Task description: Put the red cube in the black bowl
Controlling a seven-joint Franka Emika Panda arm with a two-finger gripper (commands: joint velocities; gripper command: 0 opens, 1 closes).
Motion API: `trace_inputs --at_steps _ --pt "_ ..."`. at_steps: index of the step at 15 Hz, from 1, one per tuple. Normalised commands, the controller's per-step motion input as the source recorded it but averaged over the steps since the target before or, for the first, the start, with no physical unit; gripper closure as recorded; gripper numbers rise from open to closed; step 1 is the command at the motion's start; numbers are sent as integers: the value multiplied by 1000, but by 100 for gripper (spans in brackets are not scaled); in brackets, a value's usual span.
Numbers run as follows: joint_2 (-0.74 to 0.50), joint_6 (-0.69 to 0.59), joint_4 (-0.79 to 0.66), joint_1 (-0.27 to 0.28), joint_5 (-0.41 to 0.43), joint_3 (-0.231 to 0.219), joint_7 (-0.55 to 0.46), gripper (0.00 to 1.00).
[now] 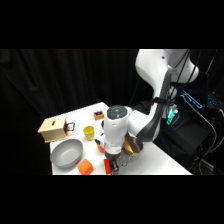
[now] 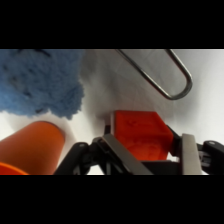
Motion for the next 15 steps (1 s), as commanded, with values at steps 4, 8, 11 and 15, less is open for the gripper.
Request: trace_inputs --at_steps 4,8,11,15 --pt "-5 84 15 119 59 -108 56 71" --pt "-122 -46 -27 99 62 -78 29 74" --pt "-304 -235 -73 91 53 -34 -12 75" --pt "-406 -381 -67 62 -13 7 -9 75"
